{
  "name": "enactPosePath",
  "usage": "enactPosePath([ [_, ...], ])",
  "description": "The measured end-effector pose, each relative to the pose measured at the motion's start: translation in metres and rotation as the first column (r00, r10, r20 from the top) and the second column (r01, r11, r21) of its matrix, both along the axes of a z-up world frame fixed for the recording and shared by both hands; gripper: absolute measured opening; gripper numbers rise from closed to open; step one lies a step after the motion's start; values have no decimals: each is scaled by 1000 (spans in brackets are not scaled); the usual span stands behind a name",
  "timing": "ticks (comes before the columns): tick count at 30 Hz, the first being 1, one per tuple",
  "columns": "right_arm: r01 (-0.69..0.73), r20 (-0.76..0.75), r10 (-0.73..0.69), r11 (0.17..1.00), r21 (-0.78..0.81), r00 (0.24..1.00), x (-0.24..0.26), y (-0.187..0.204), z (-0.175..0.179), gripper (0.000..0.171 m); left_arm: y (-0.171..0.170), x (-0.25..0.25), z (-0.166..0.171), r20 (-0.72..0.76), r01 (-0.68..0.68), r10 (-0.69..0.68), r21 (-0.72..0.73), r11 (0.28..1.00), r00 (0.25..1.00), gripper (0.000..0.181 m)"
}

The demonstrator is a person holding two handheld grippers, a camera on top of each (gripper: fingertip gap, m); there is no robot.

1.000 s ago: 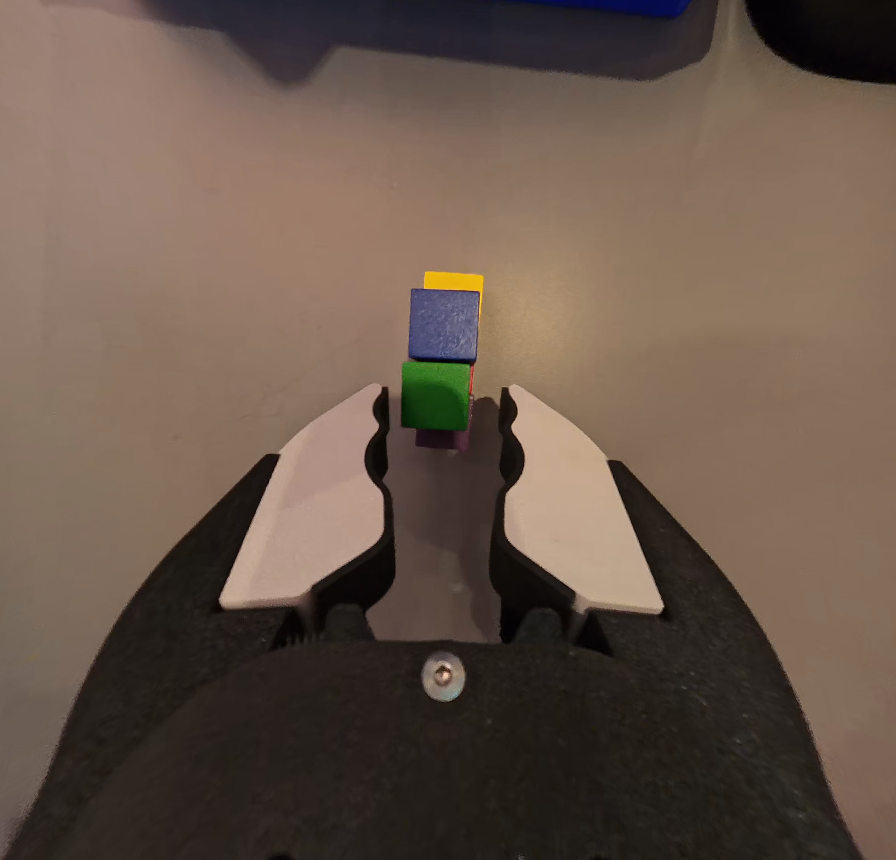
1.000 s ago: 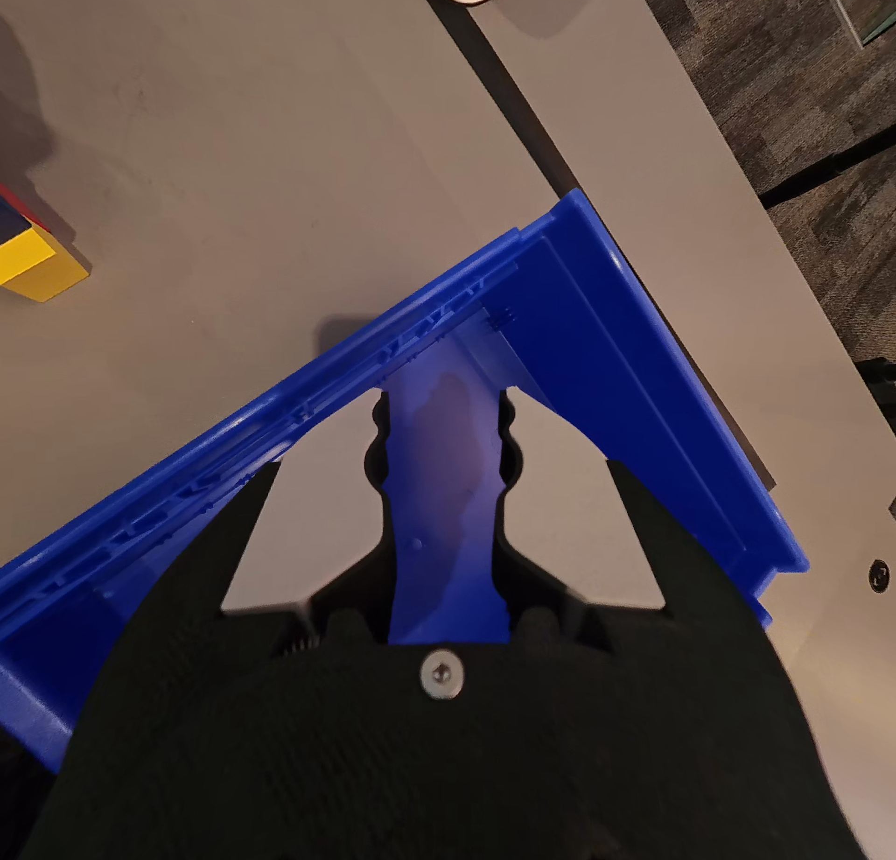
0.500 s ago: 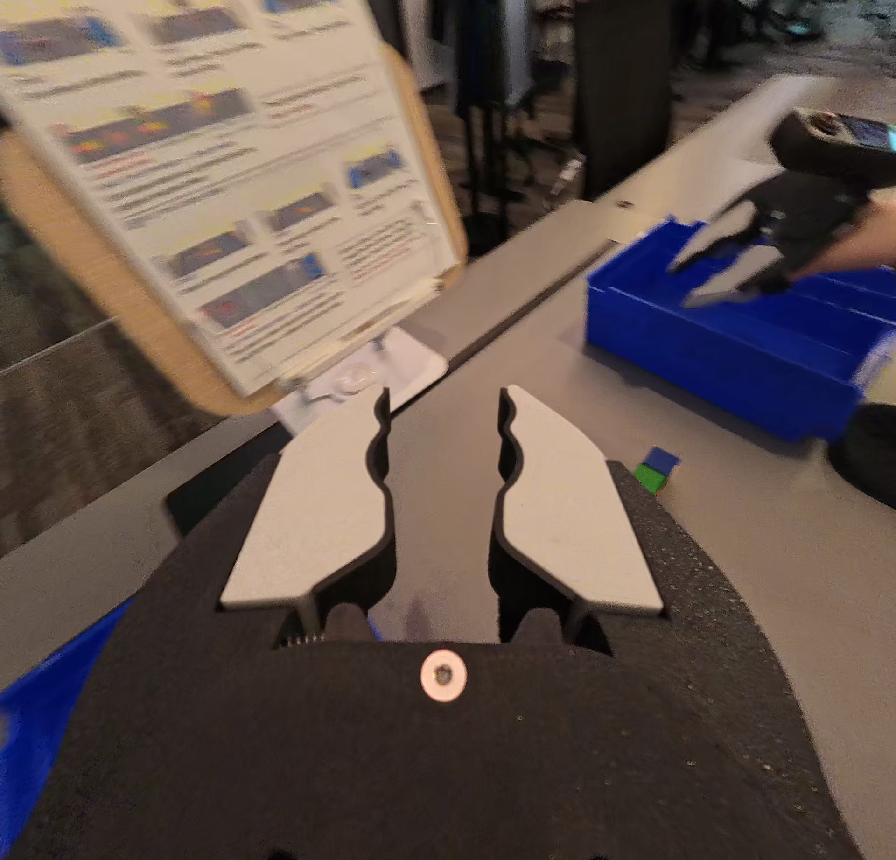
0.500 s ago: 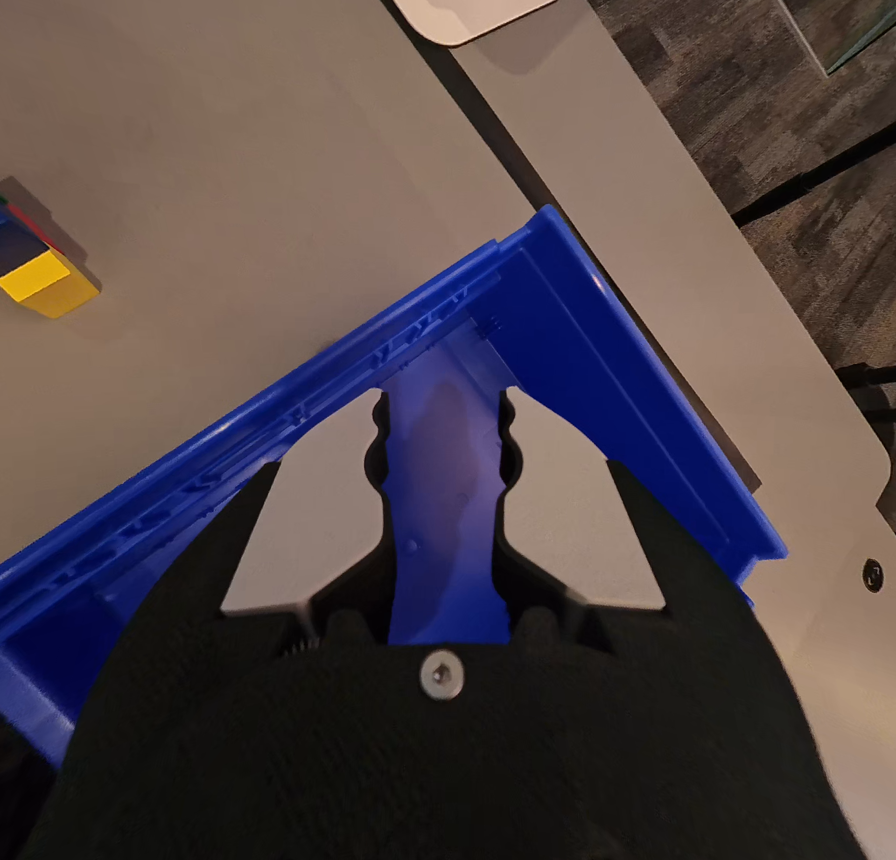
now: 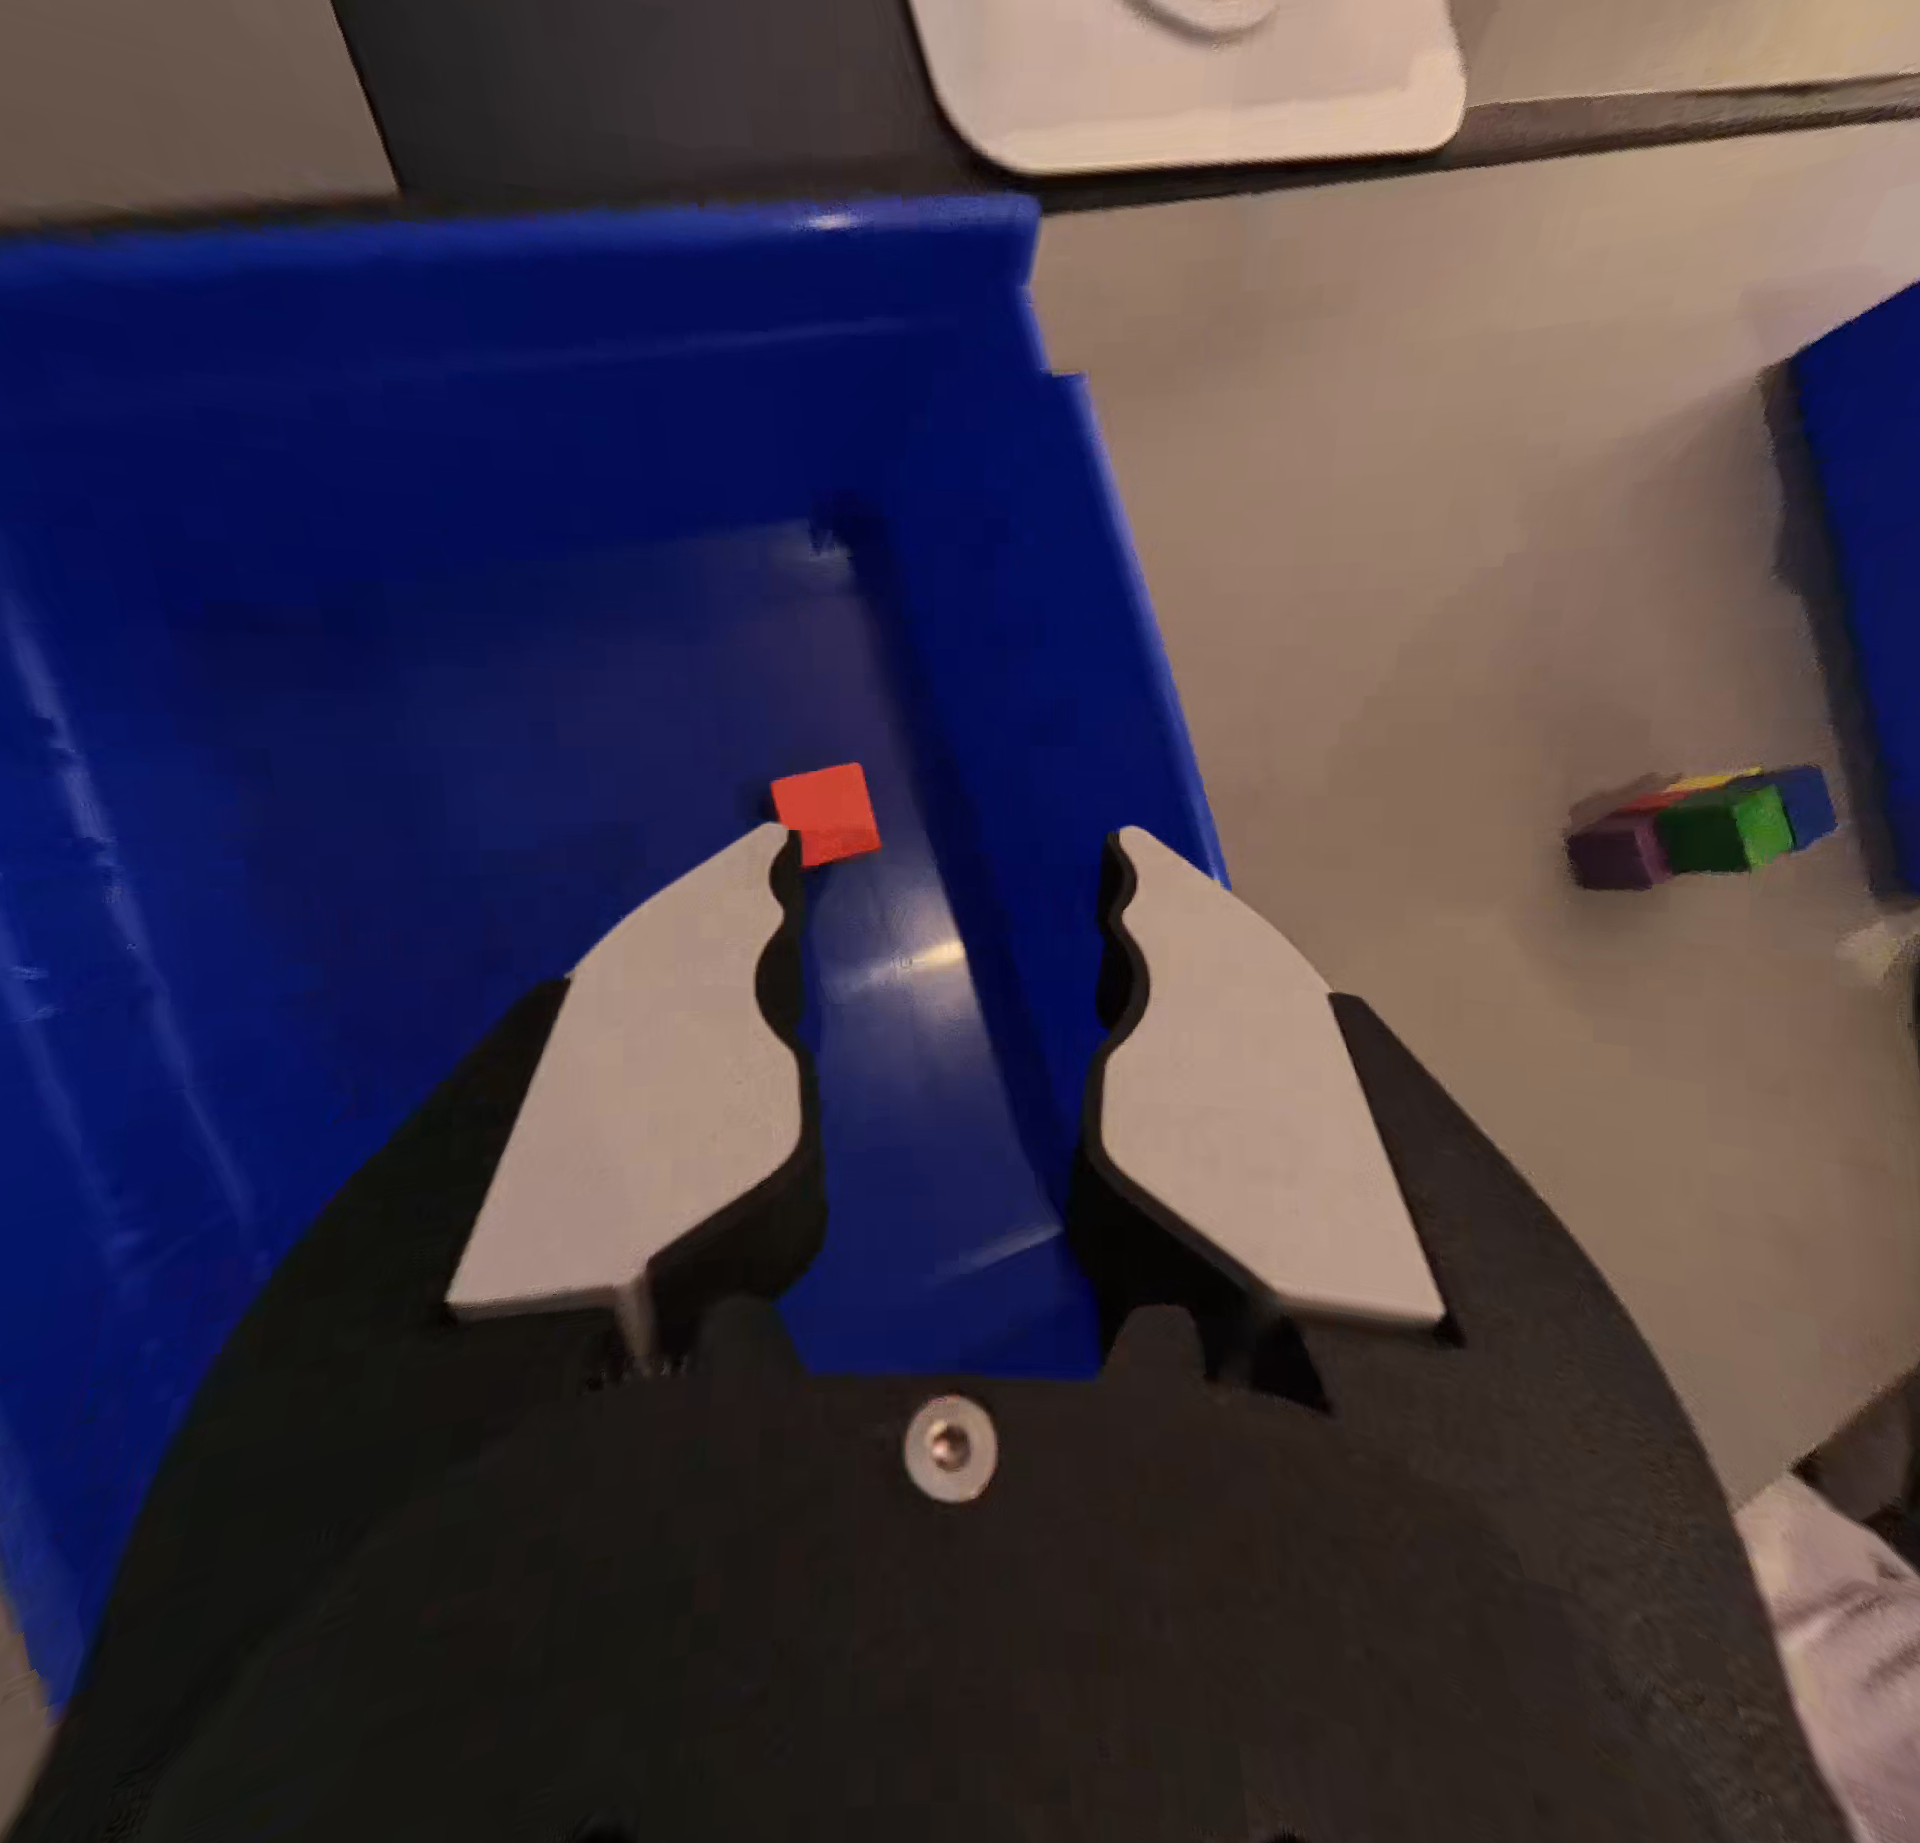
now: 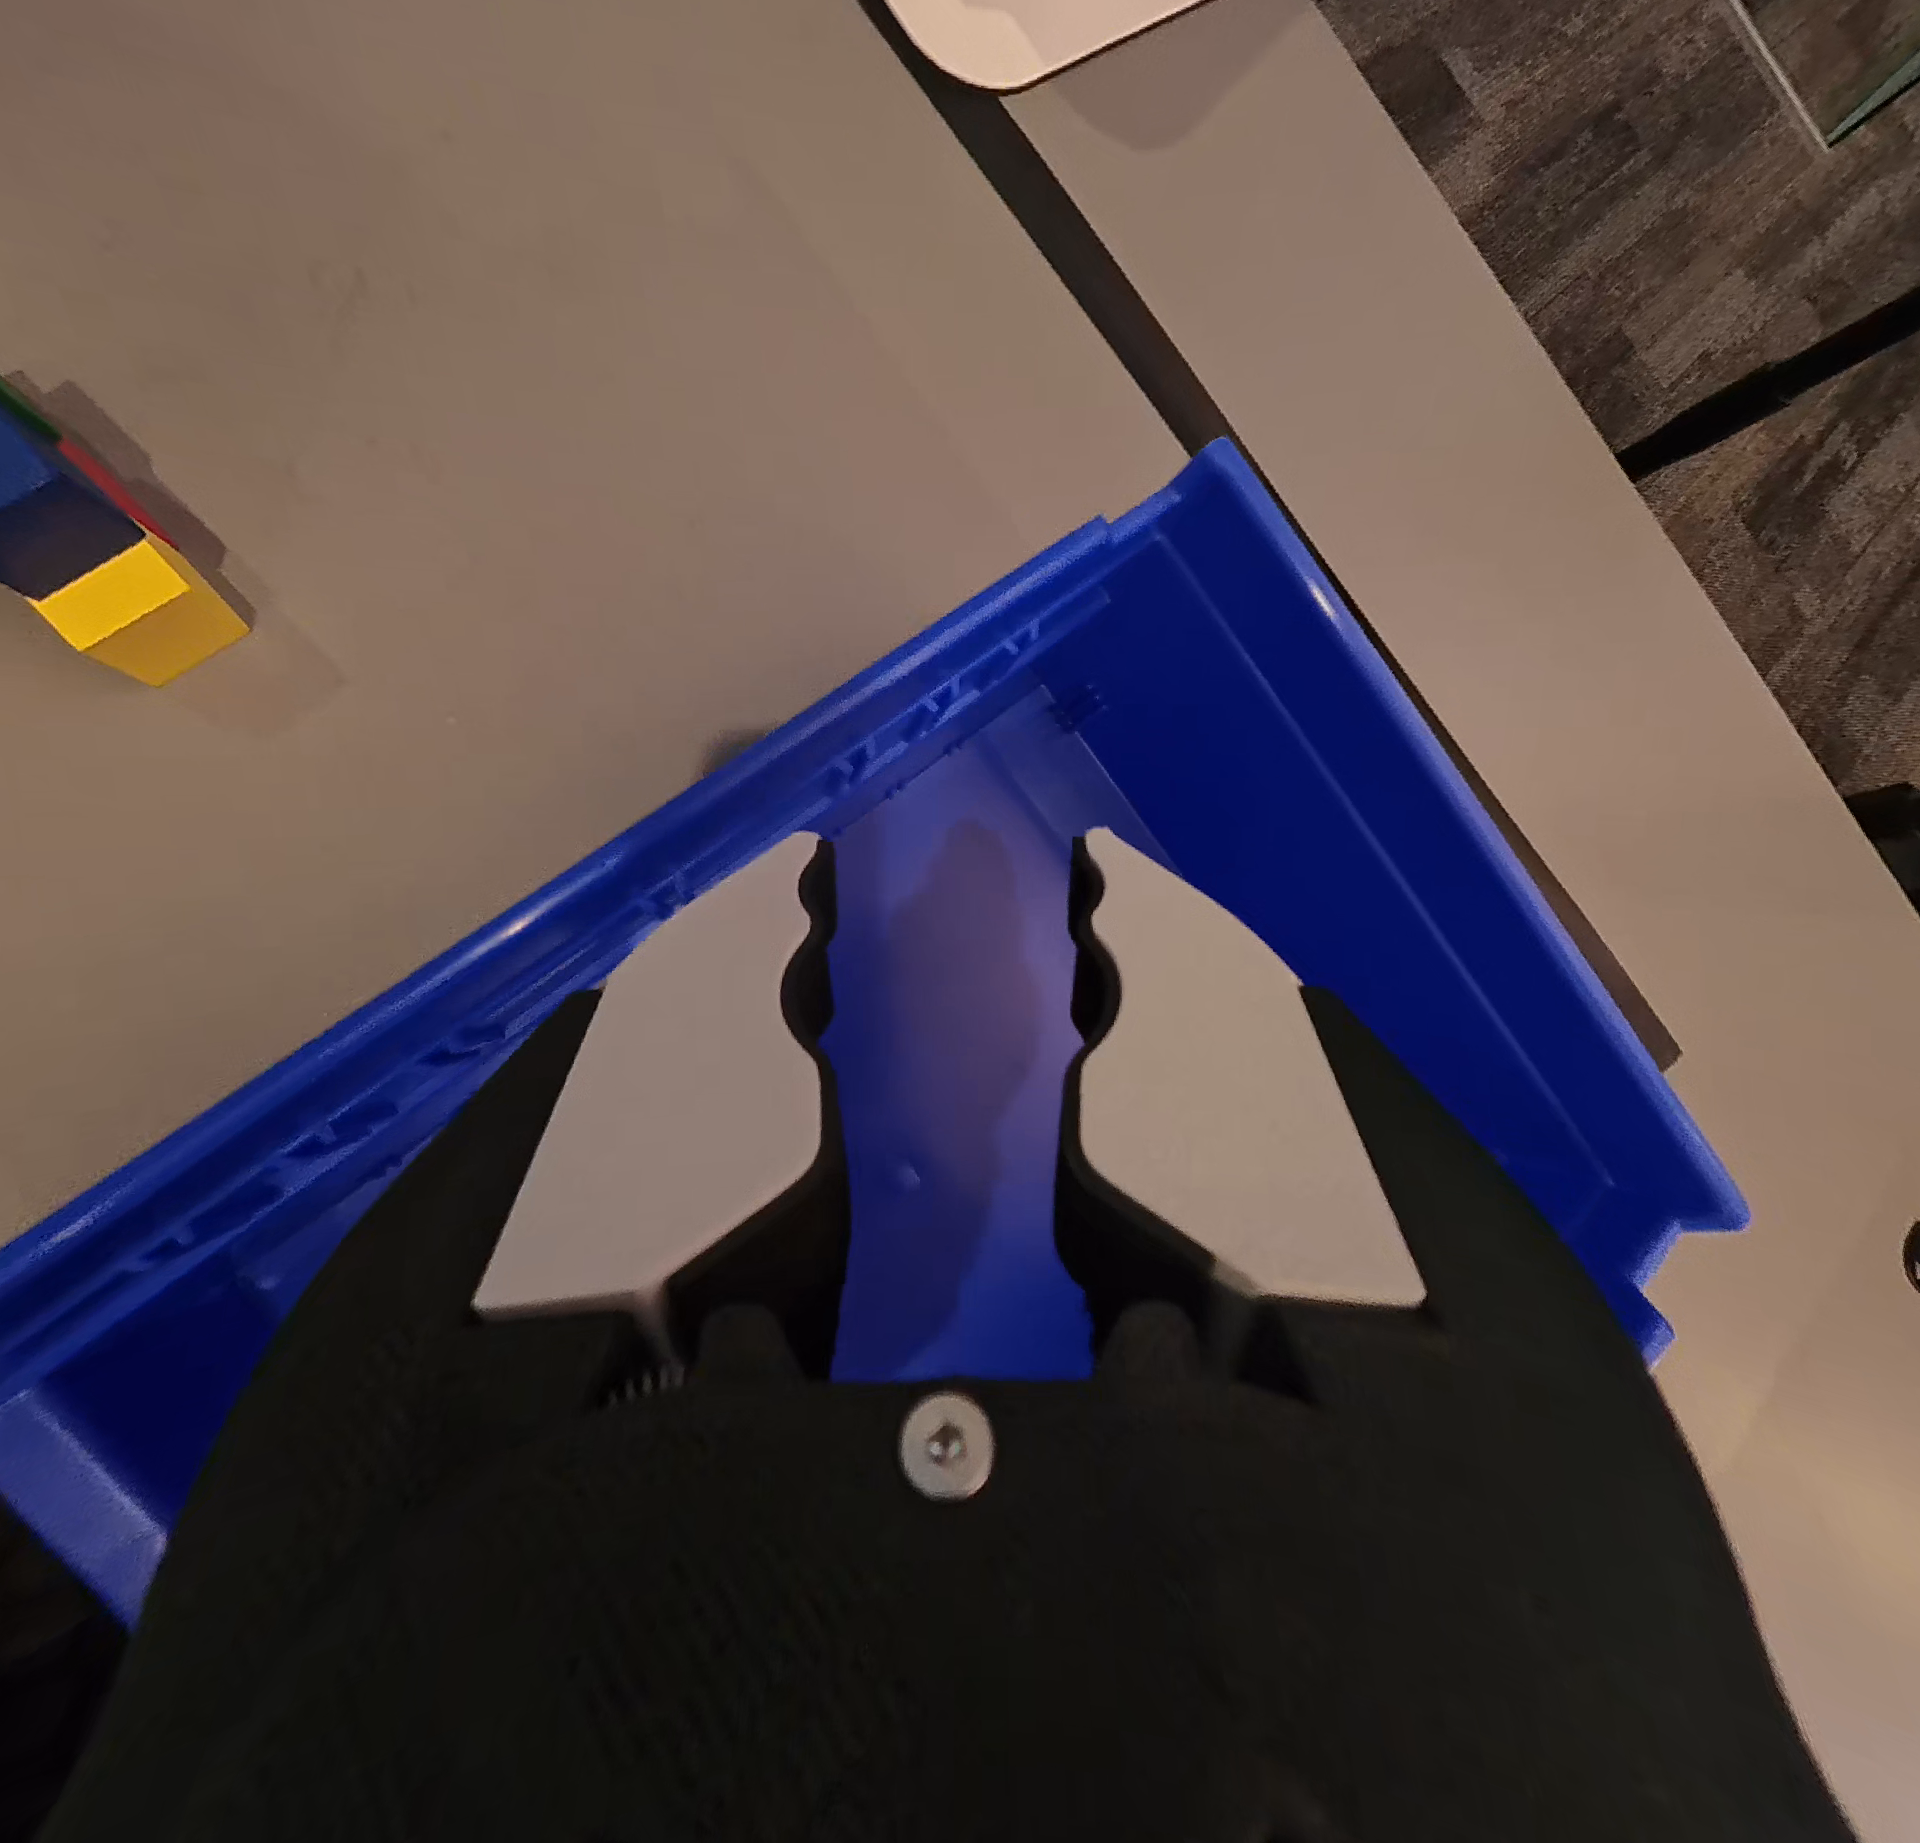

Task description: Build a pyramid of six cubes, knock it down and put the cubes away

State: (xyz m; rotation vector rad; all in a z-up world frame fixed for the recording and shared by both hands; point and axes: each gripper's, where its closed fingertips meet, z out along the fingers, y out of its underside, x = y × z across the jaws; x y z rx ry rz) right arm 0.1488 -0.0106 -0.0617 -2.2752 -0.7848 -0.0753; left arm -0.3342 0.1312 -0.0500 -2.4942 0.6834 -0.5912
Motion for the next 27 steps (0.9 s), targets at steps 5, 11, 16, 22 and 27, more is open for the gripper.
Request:
enactPosePath([
  [5,-1,21,2,1000,-31,1000,-1,1,-8,45,20,-11,-48,-269,-119,107,-28,993,957,56],
  [11,-6,23,7,999,-43,1000,-2,1,-11,45,18,-12,-86,-467,-101,46,-94,990,883,55],
  [16,-10,28,11,999,-44,1000,-2,1,-11,45,21,-14,-91,-503,-105,49,-83,991,863,27],
  [22,-9,26,10,999,-39,1000,-1,1,-9,45,19,-29,-87,-494,-111,44,-106,988,868,27],
  [27,-2,33,3,1000,-31,999,0,1,-7,45,22,-56,-25,-372,-198,201,46,979,906,27],
])
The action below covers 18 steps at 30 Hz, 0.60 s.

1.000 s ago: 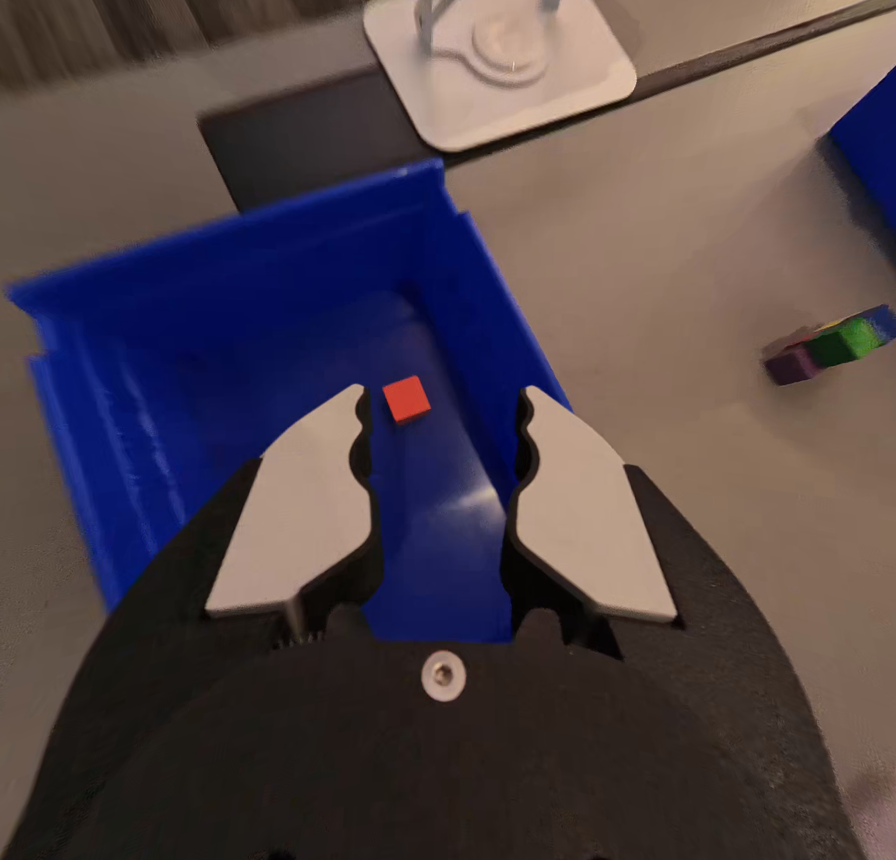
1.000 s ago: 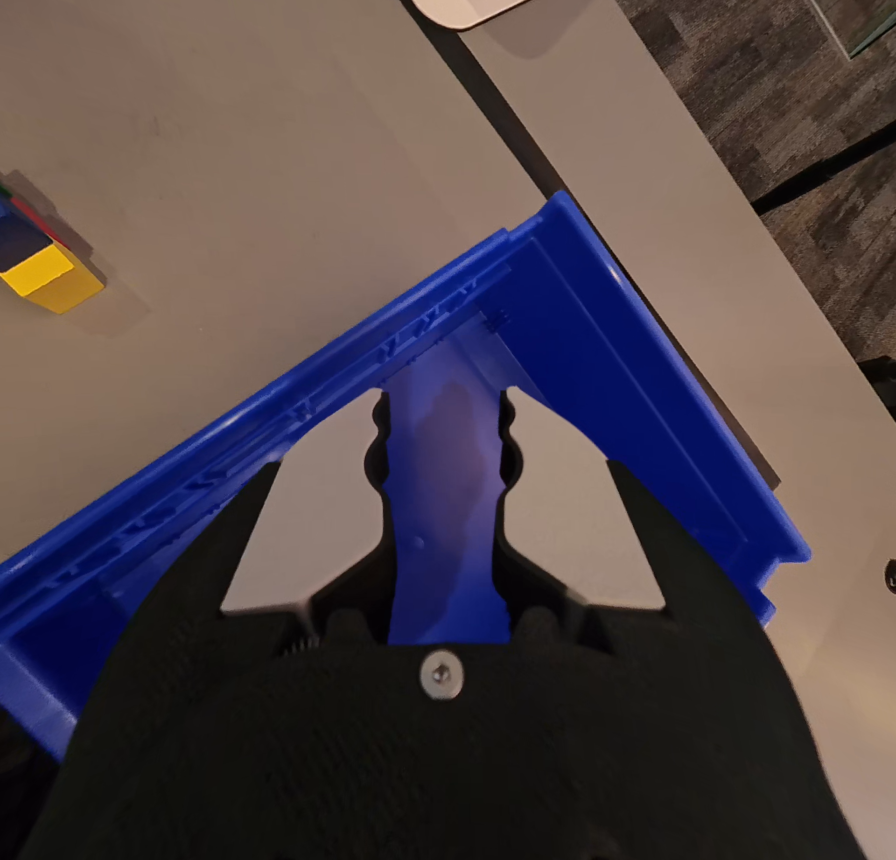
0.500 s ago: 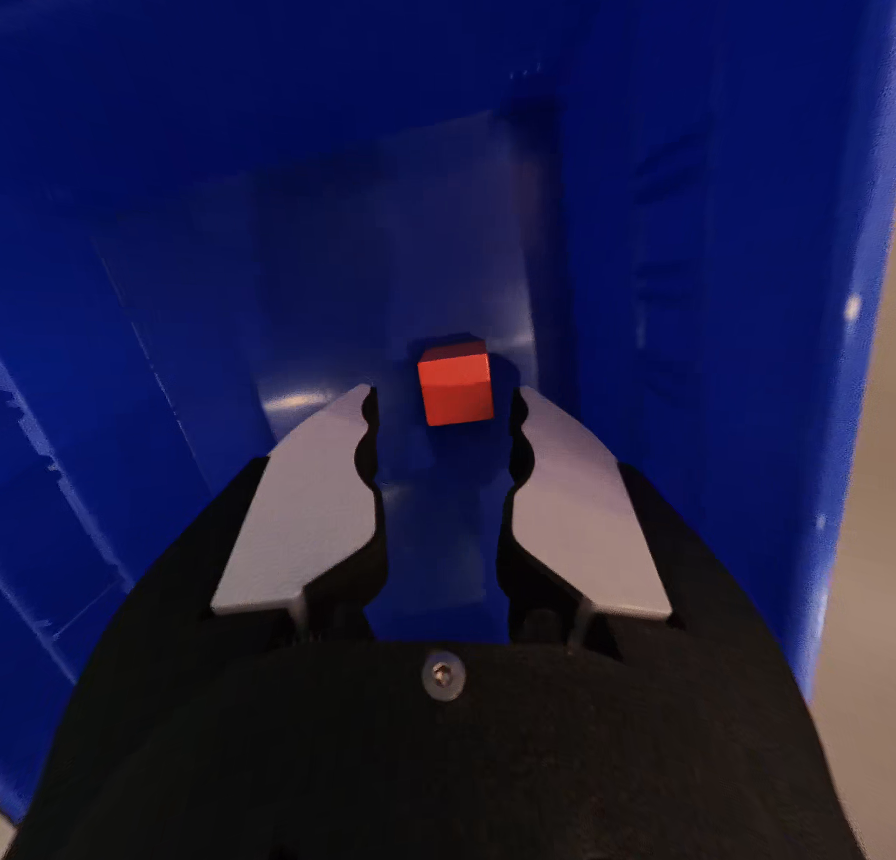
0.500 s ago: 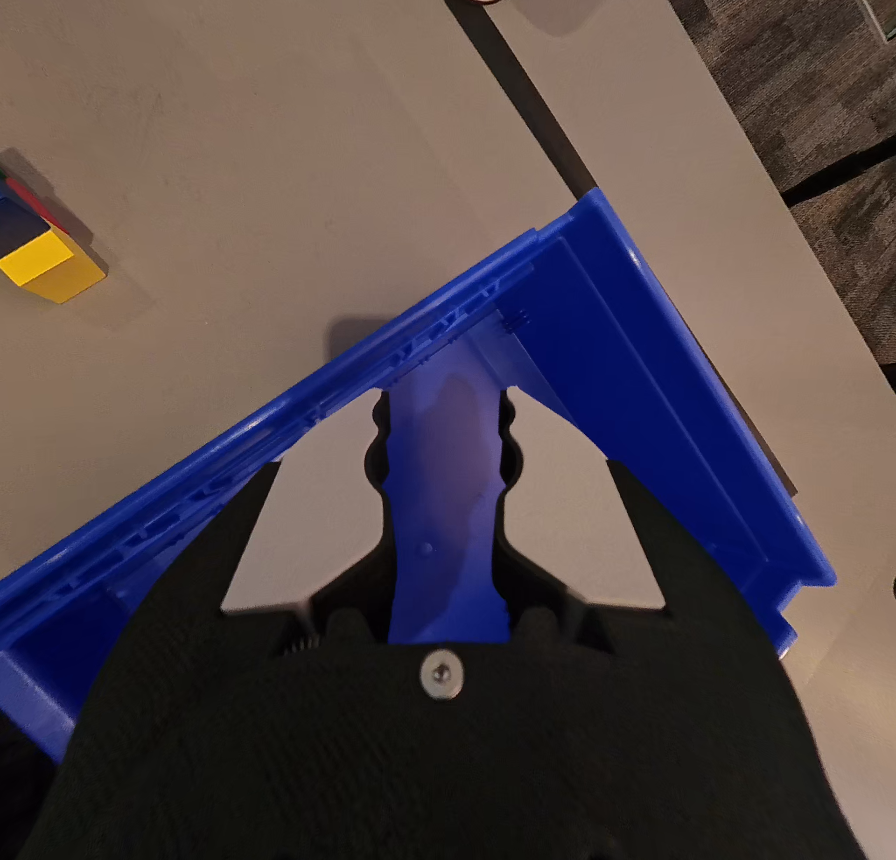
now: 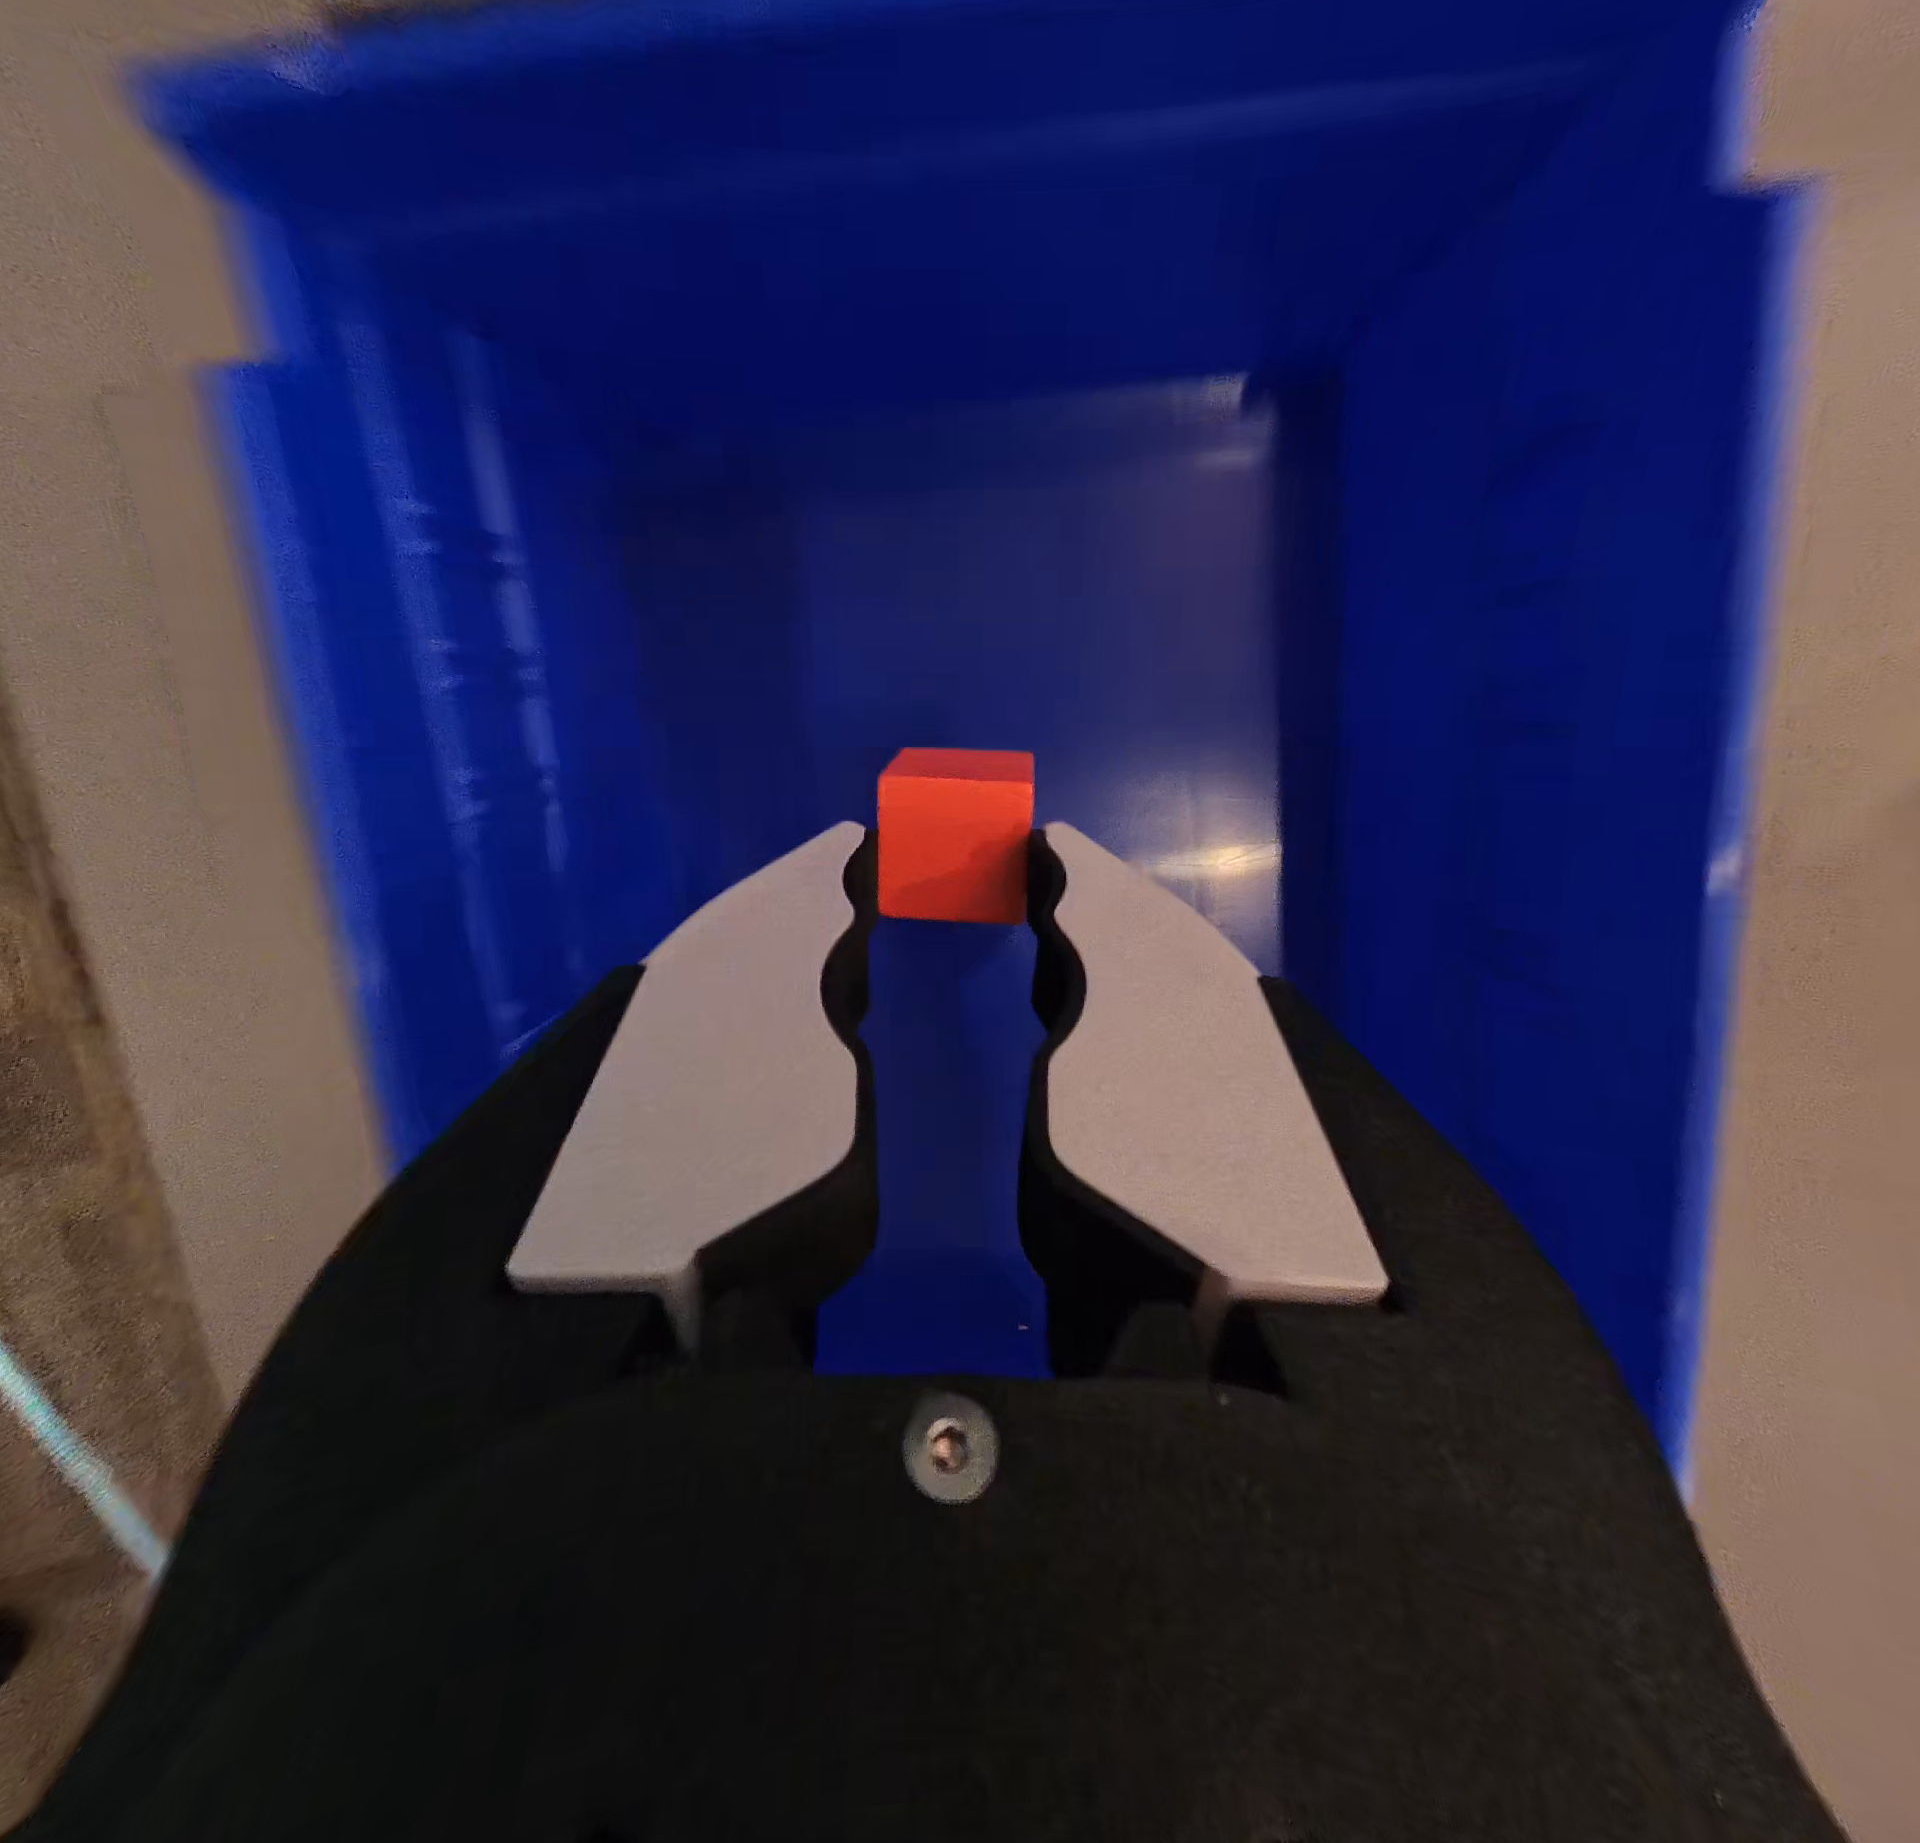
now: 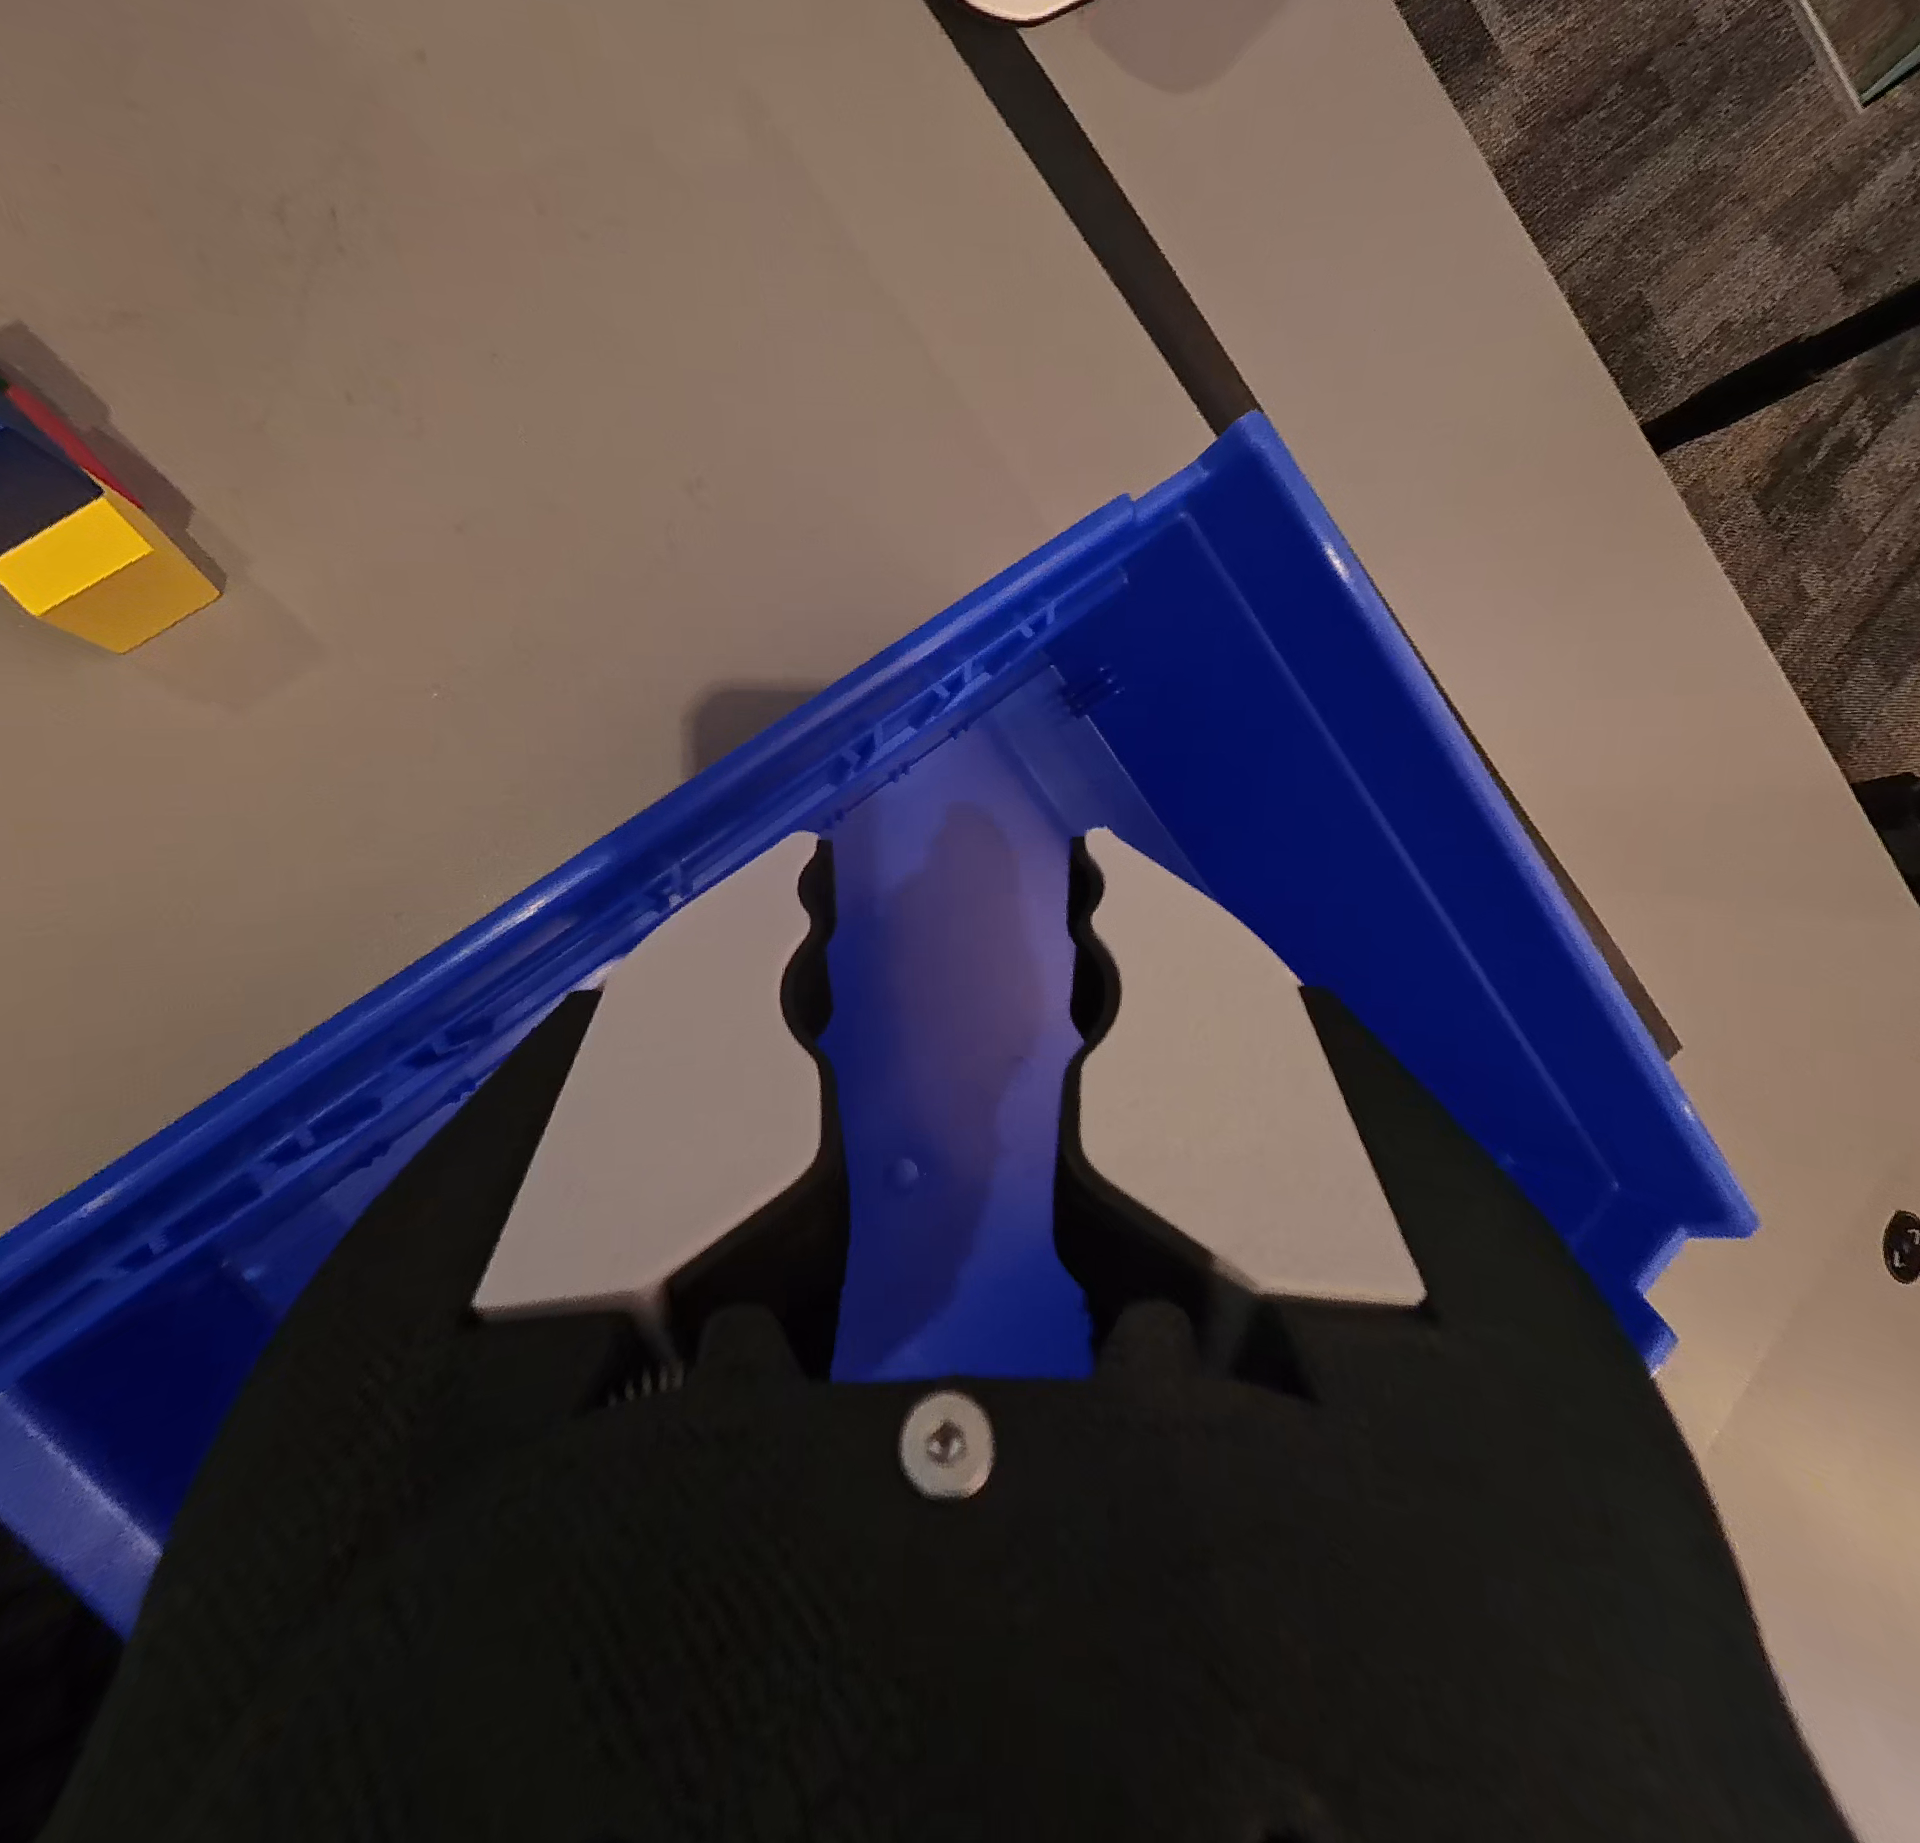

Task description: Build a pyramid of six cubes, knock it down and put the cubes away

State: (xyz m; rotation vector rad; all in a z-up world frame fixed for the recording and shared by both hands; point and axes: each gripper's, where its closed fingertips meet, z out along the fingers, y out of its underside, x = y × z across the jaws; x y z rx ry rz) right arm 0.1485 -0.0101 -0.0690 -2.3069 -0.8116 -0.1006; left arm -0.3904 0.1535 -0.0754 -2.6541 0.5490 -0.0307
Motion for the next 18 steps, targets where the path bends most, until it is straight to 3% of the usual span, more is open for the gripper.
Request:
enactPosePath([
  [2,3,8,-3,1000,0,1000,1,0,0,45,-3,0,45,76,-12,1,146,989,997,27],
  [4,4,15,-4,1000,1,1000,1,1,1,45,-15,24,95,184,46,-108,311,949,977,27],
  [6,6,19,-6,1000,3,1000,1,1,2,44,-43,76,138,249,206,-343,448,870,906,27],
  [8,8,24,-8,1000,6,1000,1,0,3,44,-87,143,161,225,427,-621,553,716,751,27],
  [10,8,23,-9,1000,8,1000,1,0,4,44,-137,210,157,186,618,-817,569,543,546,27],
  [12,13,25,-13,1000,10,1000,3,-1,5,45,-174,263,131,173,736,-896,517,436,410,27],
  [14,16,24,-16,1000,12,1000,4,-3,6,45,-194,300,94,118,830,-930,424,363,347,27],
  [18,24,14,-25,999,25,1000,7,-6,11,44,-190,329,34,-49,908,-944,292,300,328,27],
])
